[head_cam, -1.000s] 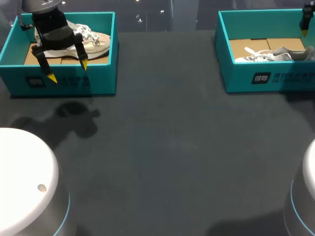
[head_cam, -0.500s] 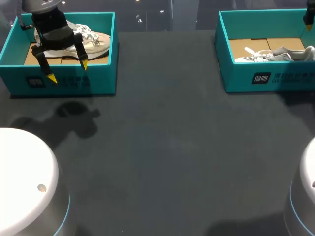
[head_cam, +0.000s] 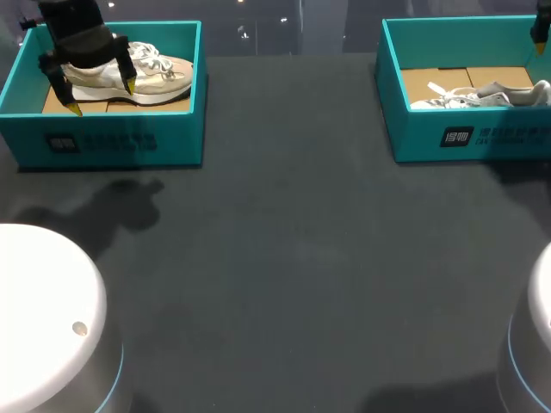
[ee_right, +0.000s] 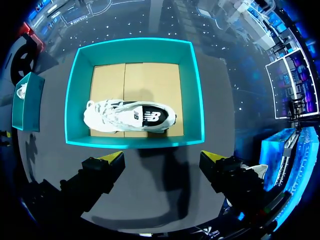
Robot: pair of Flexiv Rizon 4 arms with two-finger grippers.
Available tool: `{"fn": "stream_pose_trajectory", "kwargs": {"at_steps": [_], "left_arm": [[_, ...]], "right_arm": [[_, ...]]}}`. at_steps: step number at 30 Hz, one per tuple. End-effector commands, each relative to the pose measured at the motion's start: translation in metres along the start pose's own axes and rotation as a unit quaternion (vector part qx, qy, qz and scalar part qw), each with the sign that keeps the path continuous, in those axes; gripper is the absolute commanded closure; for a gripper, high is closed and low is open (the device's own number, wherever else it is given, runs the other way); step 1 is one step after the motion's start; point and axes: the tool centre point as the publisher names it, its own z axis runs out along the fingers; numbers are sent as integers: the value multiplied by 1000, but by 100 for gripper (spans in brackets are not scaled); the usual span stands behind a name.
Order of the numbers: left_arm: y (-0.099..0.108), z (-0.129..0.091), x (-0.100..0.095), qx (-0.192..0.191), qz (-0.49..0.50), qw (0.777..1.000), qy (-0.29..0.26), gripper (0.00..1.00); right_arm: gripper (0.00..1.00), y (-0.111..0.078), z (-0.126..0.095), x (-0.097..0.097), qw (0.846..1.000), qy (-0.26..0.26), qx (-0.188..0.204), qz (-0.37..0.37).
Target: Take the shoe out of the shoebox, open the shoe tongue, remove and reinsert the insole, then place the shoe into the shoebox
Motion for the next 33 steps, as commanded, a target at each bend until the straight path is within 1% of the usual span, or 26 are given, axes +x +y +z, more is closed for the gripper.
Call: {"fn": "stream_pose_trajectory", "kwargs": {"at_steps": [1, 2, 4, 9, 13, 16, 29, 31, 32, 33], "left_arm": [[23, -11, 0, 3, -1, 1000, 2, 0], [30, -12, 0, 3, 1, 1000, 6, 0], [47, -15, 0, -9, 14, 1000, 10, 0], [97, -21, 0, -43, 26, 999, 20, 0], [138, -23, -3, -58, 57, 996, 32, 0], [171, -23, -10, -79, 64, 995, 10, 0], [171, -23, -10, -79, 64, 995, 10, 0], [179, -21, -10, -73, 95, 993, 13, 0], [188, -19, -11, -79, 118, 990, 16, 0], [192, -18, -11, -80, 126, 989, 16, 0]], "right_arm": [[0, 0, -1, 0, 1000, -1, 0, 0], [0, 0, -1, 0, 1000, -1, 0, 0], [0, 0, -1, 0, 1000, -1, 0, 0], [0, 0, -1, 0, 1000, -1, 0, 0], [0, 0, -1, 0, 1000, -1, 0, 0], [0, 0, -1, 0, 1000, -1, 0, 0], [0, 0, -1, 0, 1000, -1, 0, 0], [0, 0, -1, 0, 1000, -1, 0, 0], [0, 0, -1, 0, 1000, -1, 0, 0], [0, 0, -1, 0, 1000, -1, 0, 0]]}}
